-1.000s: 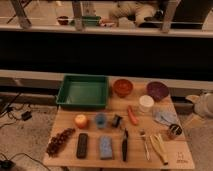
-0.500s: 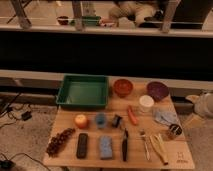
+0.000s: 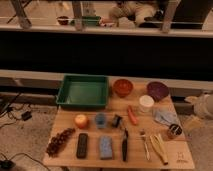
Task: Stack cups into tray
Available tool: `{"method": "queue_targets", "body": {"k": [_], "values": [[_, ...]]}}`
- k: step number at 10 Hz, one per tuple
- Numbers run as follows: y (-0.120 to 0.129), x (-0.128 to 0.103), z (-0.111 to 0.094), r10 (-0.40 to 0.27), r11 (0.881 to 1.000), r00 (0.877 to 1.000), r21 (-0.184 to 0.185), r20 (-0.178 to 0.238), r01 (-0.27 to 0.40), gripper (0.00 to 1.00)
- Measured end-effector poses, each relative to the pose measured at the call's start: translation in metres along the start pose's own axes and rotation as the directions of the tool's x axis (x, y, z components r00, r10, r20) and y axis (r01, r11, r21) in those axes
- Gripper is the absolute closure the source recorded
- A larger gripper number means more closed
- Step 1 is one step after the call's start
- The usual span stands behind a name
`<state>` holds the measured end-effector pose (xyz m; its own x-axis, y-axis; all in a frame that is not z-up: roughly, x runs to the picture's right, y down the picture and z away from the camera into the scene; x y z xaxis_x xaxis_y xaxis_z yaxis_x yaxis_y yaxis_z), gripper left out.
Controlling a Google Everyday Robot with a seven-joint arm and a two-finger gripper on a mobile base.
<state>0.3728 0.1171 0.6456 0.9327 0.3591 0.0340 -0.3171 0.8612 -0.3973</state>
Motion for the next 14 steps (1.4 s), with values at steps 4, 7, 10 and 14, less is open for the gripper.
{"method": "queue_targets", "body": {"k": [4,7,10,14], "values": [[0.039,-0.01,0.054,-0.064,0.995,0.997,-0.076,-0.031,0.062,0.2],[0.056,-0.005,0.079,-0.087,0.99,0.995,-0.119,-0.055,0.08,0.2],[0.073,0.006,0.105,-0.098,0.982,0.992,-0.168,-0.084,0.083,0.2],[0.094,0.03,0.123,-0.091,0.974,0.987,-0.218,-0.132,0.06,0.2]]}}
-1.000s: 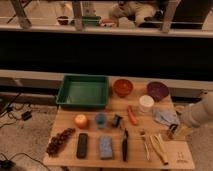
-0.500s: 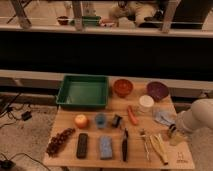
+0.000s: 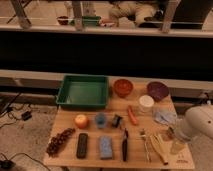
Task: Stack cups into tray
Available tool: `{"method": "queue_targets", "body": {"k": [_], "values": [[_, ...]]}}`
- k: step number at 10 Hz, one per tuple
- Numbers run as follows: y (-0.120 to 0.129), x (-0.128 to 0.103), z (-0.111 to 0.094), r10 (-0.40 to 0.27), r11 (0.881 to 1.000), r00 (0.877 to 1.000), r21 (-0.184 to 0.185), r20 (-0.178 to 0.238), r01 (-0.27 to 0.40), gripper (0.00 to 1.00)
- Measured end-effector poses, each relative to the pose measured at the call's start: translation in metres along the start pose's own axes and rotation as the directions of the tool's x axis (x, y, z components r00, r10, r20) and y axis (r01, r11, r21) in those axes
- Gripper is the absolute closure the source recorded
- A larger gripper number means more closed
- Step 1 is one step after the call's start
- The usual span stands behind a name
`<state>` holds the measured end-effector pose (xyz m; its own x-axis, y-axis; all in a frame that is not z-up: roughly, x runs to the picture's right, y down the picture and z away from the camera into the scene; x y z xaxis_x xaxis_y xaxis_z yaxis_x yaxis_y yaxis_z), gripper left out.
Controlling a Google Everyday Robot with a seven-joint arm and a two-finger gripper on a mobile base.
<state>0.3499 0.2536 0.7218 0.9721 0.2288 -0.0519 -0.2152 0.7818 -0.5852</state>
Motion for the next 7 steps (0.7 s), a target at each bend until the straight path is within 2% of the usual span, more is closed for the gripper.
{"method": "queue_targets", "body": {"k": [3,7], "values": [[-0.006,0.022,0.006,0.034,0.999,0.999,0.001,-0.031,-0.034,0.2],[-0.01,0.036,0.016,0.054,0.998,0.997,-0.008,-0.054,-0.055,0.2]]}}
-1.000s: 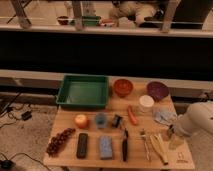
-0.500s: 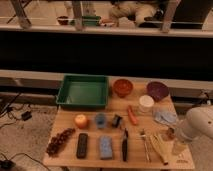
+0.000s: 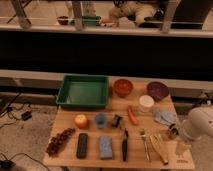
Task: Stack cups into tray
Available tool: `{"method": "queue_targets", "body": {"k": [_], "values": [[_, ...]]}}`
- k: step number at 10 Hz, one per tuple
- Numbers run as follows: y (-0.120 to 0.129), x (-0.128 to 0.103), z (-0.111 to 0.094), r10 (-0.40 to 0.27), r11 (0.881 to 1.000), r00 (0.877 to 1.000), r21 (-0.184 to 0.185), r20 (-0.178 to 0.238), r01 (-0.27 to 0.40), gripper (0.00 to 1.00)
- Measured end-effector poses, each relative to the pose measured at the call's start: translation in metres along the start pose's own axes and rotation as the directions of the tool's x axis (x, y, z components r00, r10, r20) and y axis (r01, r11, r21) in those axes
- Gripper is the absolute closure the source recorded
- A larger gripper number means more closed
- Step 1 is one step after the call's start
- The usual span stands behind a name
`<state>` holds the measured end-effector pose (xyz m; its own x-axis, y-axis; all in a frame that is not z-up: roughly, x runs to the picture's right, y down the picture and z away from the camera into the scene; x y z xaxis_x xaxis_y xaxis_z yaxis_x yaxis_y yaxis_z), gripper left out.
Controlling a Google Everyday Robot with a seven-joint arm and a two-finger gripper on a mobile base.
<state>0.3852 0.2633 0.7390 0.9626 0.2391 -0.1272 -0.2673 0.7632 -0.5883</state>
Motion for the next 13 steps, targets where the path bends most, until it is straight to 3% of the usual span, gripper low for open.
{"method": "queue_targets", "body": {"k": [2,3,10,11,13], "values": [[0.001,0.001,0.006,0.005,1.0,1.0,-0.012,0.003,-0.005,0.23],[0.002,0.0,0.007,0.009,1.0,1.0,-0.015,0.008,-0.009,0.3],[0.001,-0.004,0.014,0.027,0.999,0.999,-0.025,0.043,-0.026,0.99],[0.0,-0.005,0.014,0.034,0.999,0.998,-0.029,0.05,-0.033,1.0],[-0.007,-0.006,0.002,0.067,0.997,0.992,-0.052,0.111,-0.061,1.0]]}}
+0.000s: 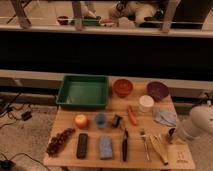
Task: Stack cups into tray
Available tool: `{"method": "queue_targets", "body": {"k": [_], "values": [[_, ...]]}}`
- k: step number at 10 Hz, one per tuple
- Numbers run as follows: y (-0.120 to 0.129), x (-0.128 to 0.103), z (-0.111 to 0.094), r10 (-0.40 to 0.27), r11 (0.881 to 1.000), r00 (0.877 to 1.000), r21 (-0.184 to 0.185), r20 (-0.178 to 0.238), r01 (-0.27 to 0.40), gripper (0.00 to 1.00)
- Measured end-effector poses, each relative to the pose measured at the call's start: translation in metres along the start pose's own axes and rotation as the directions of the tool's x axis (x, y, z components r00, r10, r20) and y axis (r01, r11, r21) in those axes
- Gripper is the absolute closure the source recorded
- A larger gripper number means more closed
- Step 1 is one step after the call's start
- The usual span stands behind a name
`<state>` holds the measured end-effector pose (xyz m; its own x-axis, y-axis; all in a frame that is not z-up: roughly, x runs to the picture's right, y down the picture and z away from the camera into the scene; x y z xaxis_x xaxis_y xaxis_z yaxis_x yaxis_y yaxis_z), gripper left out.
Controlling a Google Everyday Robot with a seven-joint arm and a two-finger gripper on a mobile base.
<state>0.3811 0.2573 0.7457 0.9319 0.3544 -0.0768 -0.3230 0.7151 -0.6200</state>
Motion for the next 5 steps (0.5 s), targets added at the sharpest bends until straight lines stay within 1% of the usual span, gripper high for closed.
{"method": "queue_targets", "body": {"k": [2,3,4,5], "values": [[-0.007,-0.007,-0.028,0.017,1.0,0.997,0.002,0.071,-0.017,1.0],[-0.01,-0.017,-0.049,0.013,1.0,0.993,0.005,0.121,-0.014,1.0],[-0.011,-0.025,-0.062,0.007,1.0,0.988,0.006,0.157,-0.008,1.0],[-0.009,-0.034,-0.075,0.0,1.0,0.979,0.004,0.202,-0.001,1.0]]}}
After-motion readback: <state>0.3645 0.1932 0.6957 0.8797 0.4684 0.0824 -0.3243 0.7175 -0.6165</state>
